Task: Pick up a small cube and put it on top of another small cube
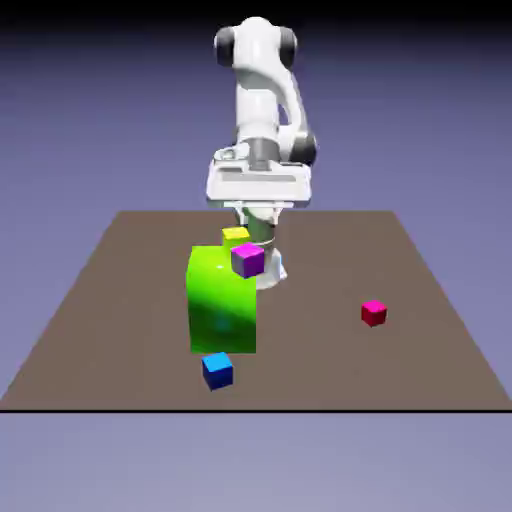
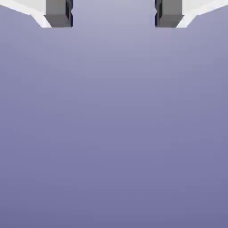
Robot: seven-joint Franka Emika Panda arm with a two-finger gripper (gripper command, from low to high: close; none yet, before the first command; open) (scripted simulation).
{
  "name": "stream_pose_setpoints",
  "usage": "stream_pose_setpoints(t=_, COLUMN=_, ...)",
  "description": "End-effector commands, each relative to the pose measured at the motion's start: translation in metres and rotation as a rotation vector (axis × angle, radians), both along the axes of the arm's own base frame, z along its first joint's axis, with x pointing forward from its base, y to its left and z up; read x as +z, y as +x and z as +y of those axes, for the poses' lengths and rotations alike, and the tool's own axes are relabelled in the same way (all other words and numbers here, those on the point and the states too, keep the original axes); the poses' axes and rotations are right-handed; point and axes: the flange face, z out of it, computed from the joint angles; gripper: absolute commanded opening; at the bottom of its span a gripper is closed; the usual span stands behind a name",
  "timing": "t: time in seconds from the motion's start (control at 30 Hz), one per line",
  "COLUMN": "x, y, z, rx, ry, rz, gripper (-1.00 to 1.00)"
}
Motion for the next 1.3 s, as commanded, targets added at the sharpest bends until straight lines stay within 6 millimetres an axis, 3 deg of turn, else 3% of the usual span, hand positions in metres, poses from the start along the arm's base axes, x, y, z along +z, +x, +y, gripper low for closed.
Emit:
stream_pose_setpoints(t=0.0, x=-0.009, y=0.002, z=0.009, rx=-0.021, ry=0.023, rz=0.024, gripper=0.00)
stream_pose_setpoints(t=0.2, x=-0.068, y=0.005, z=0.059, rx=-0.156, ry=0.155, rz=0.176, gripper=0.00)
stream_pose_setpoints(t=0.37, x=-0.118, y=-0.004, z=0.098, rx=-0.286, ry=0.257, rz=0.308, gripper=0.00)
stream_pose_setpoints(t=0.73, x=-0.214, y=-0.058, z=0.182, rx=-0.618, ry=0.446, rz=0.613, gripper=0.00)
stream_pose_setpoints(t=0.93, x=-0.248, y=-0.105, z=0.225, rx=-0.822, ry=0.520, rz=0.783, gripper=0.00)
stream_pose_setpoints(t=1.1, x=-0.262, y=-0.149, z=0.259, rx=-1.002, ry=0.560, rz=0.924, gripper=0.00)
stream_pose_setpoints(t=1.27, x=-0.270, y=-0.152, z=0.267, rx=-1.009, ry=0.578, rz=0.944, gripper=0.00)
